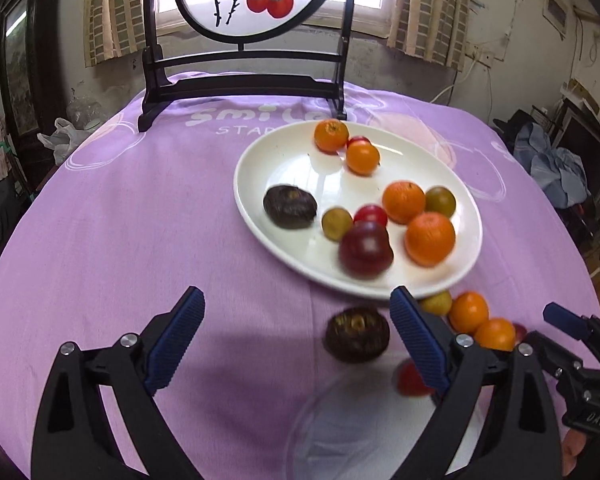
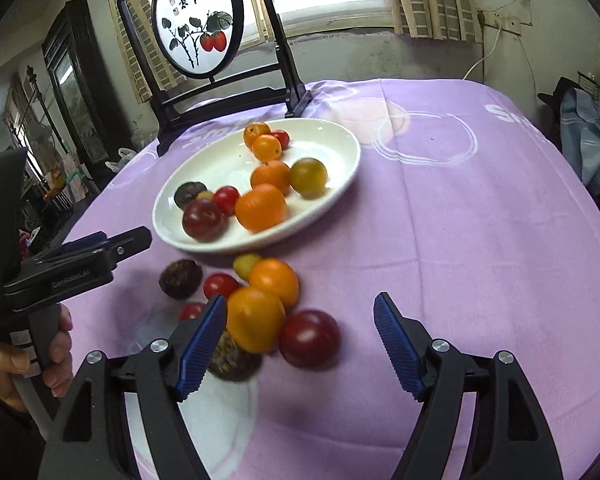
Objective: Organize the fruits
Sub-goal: 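Open both tools over the plate and withdraw toward the fruit cluster, then grasp brown passion fruit with left tool while right tool holds dark red tomato, place both on plate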
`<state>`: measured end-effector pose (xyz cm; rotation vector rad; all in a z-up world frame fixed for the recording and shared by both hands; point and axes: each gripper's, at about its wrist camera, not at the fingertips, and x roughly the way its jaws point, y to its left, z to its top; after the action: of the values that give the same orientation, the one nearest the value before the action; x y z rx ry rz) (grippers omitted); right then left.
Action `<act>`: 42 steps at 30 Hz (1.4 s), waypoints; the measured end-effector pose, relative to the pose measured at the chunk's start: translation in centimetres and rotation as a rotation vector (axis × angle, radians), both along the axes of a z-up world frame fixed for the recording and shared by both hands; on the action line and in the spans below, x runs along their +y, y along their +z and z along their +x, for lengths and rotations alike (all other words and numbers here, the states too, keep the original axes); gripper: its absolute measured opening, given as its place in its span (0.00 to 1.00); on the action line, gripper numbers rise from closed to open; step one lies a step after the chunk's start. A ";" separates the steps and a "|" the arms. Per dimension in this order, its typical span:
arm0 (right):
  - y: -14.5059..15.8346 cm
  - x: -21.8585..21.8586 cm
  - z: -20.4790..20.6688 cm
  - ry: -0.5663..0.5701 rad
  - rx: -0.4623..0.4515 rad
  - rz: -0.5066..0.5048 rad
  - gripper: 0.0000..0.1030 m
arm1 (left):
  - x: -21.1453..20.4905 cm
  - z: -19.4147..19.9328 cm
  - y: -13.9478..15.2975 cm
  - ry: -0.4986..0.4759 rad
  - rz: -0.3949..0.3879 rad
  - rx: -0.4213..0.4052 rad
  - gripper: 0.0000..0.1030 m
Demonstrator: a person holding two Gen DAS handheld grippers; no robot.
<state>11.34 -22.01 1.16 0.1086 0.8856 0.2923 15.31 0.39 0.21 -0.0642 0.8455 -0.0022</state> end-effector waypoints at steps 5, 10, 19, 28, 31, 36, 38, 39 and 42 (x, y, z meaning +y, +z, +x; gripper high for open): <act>-1.3 -1.1 -1.7 -0.013 0.037 -0.044 0.75 | -0.2 -1.8 -1.2 -0.025 0.003 0.013 0.89; -2.8 -0.1 -2.3 0.026 0.074 -0.148 0.75 | -0.5 -2.5 -2.2 -0.074 0.034 0.025 0.89; -3.5 1.6 0.4 0.024 0.088 -0.229 0.68 | -1.1 -2.4 -2.6 -0.120 0.036 0.049 0.89; -3.0 2.2 0.6 0.059 0.081 -0.187 0.38 | -0.7 -1.8 -3.1 -0.108 0.009 0.070 0.89; -2.7 1.8 0.4 0.063 0.078 -0.157 0.38 | -0.9 -1.7 -3.3 -0.108 0.025 0.067 0.89; -2.8 2.0 0.1 0.072 0.085 -0.178 0.38 | -1.4 -1.6 -3.8 -0.116 0.054 0.048 0.89; -2.8 2.0 -0.1 0.073 0.083 -0.177 0.38 | -1.7 -1.3 -4.0 -0.106 0.070 0.041 0.89; -2.8 1.9 0.0 0.070 0.088 -0.170 0.38 | -1.9 -1.0 -4.2 -0.100 0.077 0.054 0.88; -2.9 1.6 0.1 0.067 0.097 -0.160 0.38 | -2.4 0.3 -4.8 -0.128 0.042 0.112 0.71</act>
<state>11.41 -20.42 -1.71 -0.0556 1.0067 0.2794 15.57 -2.01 -4.55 0.0296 0.9602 -0.1016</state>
